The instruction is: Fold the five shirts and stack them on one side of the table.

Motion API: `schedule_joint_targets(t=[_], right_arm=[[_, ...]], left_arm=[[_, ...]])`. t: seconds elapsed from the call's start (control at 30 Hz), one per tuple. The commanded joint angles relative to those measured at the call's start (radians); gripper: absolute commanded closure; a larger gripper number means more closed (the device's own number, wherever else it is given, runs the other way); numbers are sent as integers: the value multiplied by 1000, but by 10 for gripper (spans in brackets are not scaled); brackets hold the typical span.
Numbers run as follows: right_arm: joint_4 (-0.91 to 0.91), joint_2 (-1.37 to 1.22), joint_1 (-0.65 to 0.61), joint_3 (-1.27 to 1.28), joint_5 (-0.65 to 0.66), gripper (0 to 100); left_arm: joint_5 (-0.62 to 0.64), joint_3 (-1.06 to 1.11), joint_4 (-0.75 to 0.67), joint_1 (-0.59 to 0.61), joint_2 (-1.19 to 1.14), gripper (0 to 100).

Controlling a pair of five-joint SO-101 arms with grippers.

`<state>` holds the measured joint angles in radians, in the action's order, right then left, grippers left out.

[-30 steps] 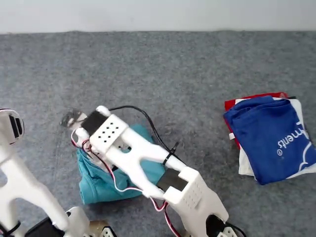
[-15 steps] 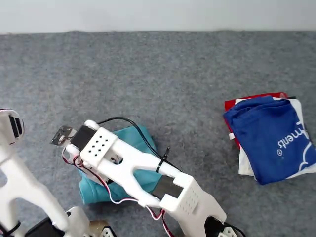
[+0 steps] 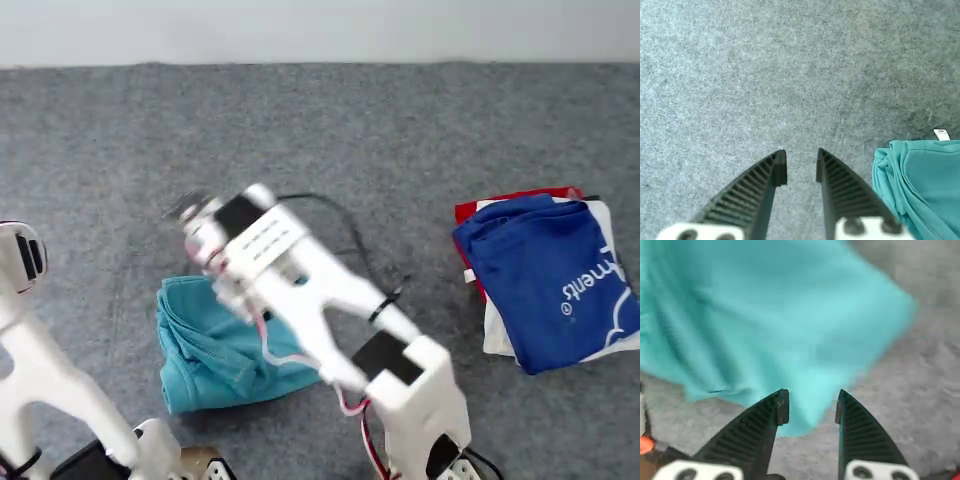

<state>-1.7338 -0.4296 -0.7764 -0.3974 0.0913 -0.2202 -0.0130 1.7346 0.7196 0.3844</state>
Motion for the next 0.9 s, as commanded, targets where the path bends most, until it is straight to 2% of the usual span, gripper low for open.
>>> schedule_joint_targets(t=[0.0,0.37,0.53,0.6,0.67,0.87], right_arm=[[65,-8,74,-2,5,844],[266,-234,96,-9,2,844],[285,-274,94,-9,5,850],[285,-285,101,-9,8,892],[297,-291,110,-9,9,991],[321,-298,119,-9,9,988]], left_arm=[[8,-31,18,-5,29,892],[8,-31,18,-5,28,892],[8,-16,18,-5,28,892],[6,13,18,-5,28,892],[6,35,17,-5,28,892],[6,38,17,-5,28,892]])
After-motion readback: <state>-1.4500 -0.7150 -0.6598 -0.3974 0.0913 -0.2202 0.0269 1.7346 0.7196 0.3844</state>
